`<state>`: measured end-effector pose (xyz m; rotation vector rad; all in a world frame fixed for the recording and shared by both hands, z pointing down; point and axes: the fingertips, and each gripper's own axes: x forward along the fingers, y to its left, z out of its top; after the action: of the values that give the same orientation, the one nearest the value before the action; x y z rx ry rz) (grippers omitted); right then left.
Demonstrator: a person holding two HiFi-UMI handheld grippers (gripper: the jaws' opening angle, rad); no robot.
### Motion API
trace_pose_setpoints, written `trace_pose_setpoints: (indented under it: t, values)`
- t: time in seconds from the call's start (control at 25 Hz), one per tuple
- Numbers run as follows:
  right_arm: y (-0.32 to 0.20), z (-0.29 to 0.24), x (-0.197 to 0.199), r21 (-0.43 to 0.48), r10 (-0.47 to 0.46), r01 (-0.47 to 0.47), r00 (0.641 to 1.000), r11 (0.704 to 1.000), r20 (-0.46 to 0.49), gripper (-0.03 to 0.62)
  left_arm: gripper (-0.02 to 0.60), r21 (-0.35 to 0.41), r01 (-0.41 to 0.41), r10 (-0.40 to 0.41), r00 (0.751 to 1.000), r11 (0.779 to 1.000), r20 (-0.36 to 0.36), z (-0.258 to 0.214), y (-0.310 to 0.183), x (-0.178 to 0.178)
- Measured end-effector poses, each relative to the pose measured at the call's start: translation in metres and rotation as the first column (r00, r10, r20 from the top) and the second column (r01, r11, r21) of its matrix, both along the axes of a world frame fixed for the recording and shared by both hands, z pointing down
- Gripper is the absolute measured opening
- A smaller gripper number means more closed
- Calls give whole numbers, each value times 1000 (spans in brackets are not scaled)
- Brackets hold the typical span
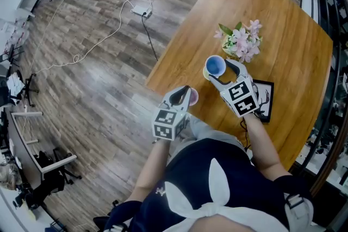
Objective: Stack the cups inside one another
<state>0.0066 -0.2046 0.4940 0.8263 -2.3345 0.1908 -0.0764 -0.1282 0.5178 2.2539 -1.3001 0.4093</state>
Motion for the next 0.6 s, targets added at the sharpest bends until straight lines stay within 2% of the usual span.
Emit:
trace_pose_setpoints:
  t: [0.6]
  values:
    - [-3,43,3,-67,-3,1,1000,998,-30,311,31,-25,12,-12,1000,1000,-6,12,-7,-3]
